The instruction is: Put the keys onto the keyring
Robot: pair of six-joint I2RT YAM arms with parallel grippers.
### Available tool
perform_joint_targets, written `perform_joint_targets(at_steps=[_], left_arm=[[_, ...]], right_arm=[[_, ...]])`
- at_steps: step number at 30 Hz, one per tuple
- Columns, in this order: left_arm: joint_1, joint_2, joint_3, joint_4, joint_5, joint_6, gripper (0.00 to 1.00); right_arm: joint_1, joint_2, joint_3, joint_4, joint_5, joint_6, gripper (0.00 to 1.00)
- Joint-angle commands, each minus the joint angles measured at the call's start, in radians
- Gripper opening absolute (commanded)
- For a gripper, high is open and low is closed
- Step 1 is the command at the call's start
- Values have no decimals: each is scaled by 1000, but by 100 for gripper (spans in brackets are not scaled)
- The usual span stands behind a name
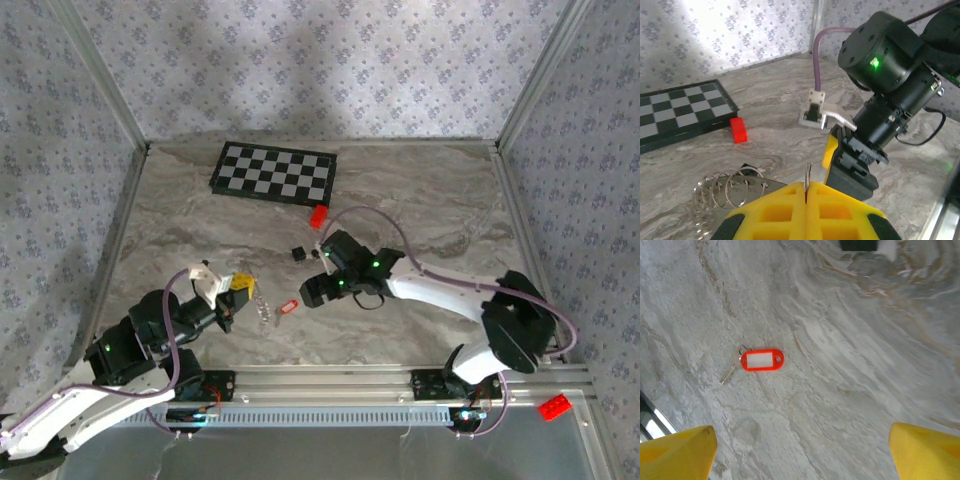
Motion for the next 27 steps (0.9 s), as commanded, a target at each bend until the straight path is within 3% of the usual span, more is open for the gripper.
perform_joint_targets(at_steps=[1, 5, 11, 27], left_arm=[[3, -28, -6, 36, -84, -21, 0], [3, -54, -18, 29, -106, -10, 0], [4, -99, -37, 19, -183, -26, 0], [3, -188, -76, 32, -216, -32, 0]], right_arm=[[30, 78, 84, 42, -3, 45, 84], [57, 168, 144, 44, -6, 62, 76], [104, 270, 250, 9, 11, 72, 56], [156, 403, 318, -25, 15, 114, 43]])
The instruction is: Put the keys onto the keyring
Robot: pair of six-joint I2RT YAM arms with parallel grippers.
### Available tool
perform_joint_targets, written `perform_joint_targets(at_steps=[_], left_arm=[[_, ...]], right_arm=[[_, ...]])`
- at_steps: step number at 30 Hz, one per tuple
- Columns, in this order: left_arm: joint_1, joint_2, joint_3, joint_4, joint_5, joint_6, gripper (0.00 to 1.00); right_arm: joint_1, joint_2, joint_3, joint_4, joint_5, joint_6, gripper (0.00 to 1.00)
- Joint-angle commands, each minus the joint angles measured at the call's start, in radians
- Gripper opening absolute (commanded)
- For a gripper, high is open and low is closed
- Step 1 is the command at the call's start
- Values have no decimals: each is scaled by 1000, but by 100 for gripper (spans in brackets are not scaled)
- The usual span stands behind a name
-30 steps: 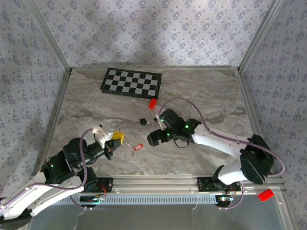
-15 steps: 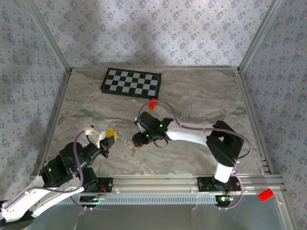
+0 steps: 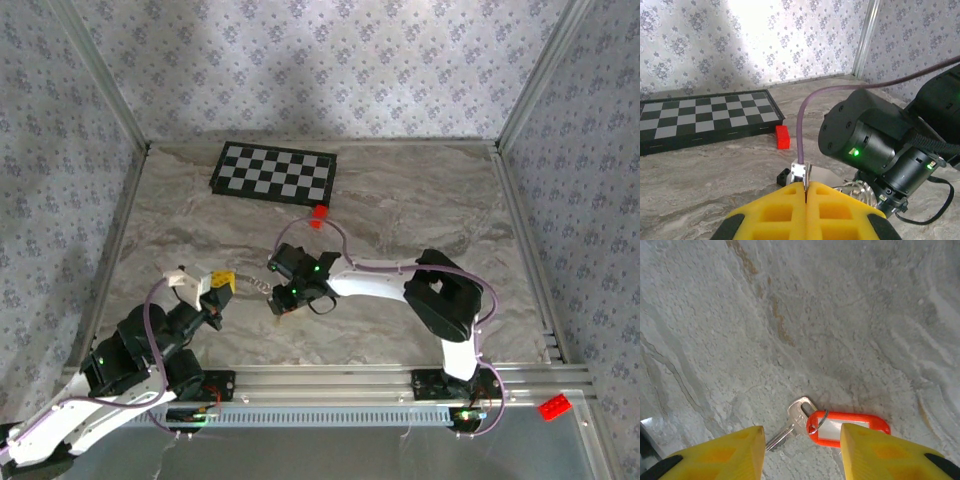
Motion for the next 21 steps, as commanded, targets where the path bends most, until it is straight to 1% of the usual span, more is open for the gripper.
perform_joint_targets(at_steps=[1, 7, 17, 21], left_arm=[[3, -25, 0, 38, -24, -13, 0], [3, -23, -2, 55, -22, -6, 0], [3, -52, -20, 52, -25, -13, 0], [3, -52, -29, 61, -24, -13, 0]], right_arm=[[11, 29, 42, -38, 19, 18, 42], [12, 40, 37, -40, 30, 25, 35], [18, 58, 38, -43, 42, 31, 25], [24, 60, 35, -41, 47, 35, 19]])
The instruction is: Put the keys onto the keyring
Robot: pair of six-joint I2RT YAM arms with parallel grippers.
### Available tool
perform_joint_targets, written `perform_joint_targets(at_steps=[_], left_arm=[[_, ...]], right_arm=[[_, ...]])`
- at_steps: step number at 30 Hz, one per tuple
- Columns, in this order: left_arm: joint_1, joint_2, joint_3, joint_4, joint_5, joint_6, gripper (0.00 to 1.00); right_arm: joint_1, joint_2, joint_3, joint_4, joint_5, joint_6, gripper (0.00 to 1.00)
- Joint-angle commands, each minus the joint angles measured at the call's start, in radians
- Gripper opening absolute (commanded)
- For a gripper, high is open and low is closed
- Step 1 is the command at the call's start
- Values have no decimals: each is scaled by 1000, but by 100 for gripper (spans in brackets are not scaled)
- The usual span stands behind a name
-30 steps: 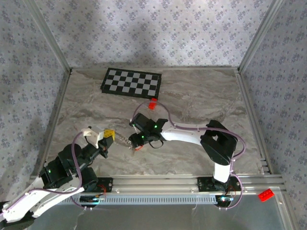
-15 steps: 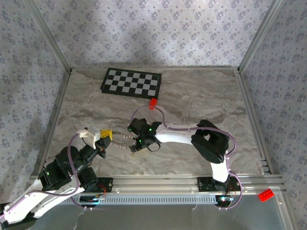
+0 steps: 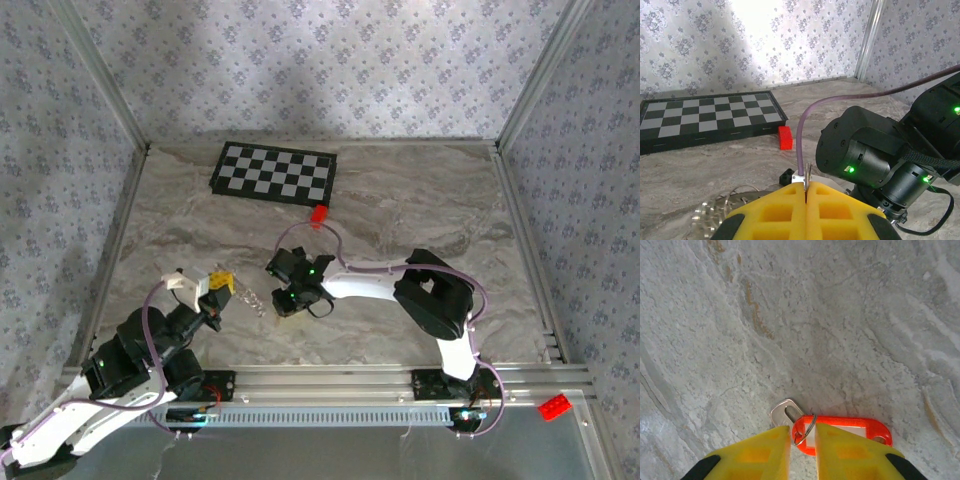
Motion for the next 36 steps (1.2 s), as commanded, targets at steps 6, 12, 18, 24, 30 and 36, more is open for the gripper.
perform_joint_targets(at_steps=[6, 12, 18, 24, 30, 36], left_arm=[[3, -20, 7, 48, -13, -18, 0], [4, -20, 4, 52, -9, -19, 0], [3, 7, 7, 69, 0, -9, 0], [4, 41, 7, 89, 20, -6, 0], [3, 98, 2, 121, 66, -12, 0], [3, 169, -1, 174, 154, -1, 0]], right_arm=[[14, 16, 23, -26, 20, 12, 11], [14, 2, 12, -34, 43, 5, 2], [7, -45, -27, -77, 73, -12, 0], [-27, -131, -135, -90, 97, -19, 0], [-72, -243, -258, -129, 111, -37, 0], [-119, -348, -369, -188, 108, -74, 0]])
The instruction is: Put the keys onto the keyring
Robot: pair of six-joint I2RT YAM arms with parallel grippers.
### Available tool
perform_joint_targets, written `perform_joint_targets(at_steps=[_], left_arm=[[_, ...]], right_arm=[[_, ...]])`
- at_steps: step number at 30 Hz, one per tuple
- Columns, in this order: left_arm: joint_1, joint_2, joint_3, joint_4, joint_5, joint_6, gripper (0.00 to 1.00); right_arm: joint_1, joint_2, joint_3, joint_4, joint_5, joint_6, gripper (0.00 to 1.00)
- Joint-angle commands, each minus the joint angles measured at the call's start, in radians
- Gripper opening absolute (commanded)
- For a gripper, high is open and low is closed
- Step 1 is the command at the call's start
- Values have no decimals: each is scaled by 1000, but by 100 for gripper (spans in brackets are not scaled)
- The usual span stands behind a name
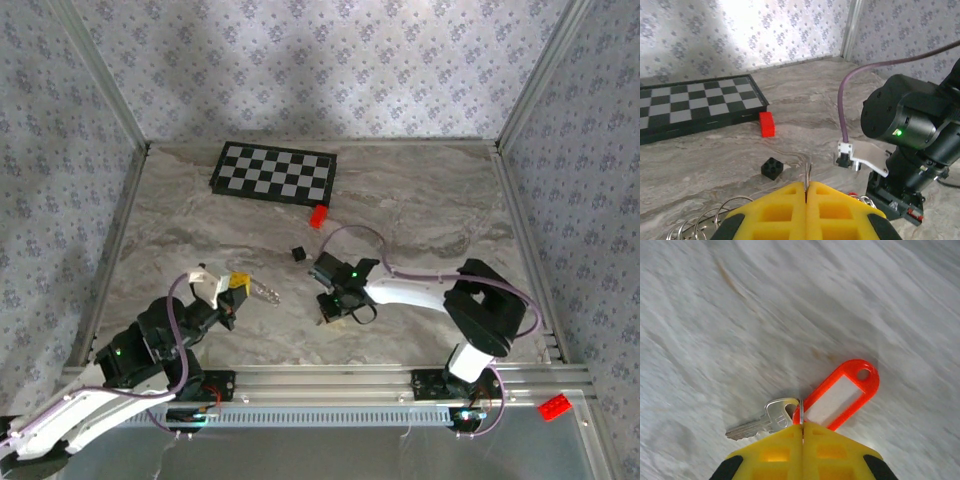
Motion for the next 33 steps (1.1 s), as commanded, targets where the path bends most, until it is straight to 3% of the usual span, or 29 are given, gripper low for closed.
perform_joint_targets(at_steps=[1, 14, 24, 33], left_arm=[[3, 28, 3, 109, 73, 8, 0], [3, 128, -46, 242, 236, 27, 0], [3, 91, -63, 243, 253, 22, 0], [3, 86, -81, 253, 252, 19, 0]], right_arm=[[-24, -56, -51, -71, 10, -39, 0], [-78, -144, -126, -109, 6, -75, 1], [-91, -216, -77, -208, 3, -85, 33], [-142, -174, 31, -308, -35, -182, 36]])
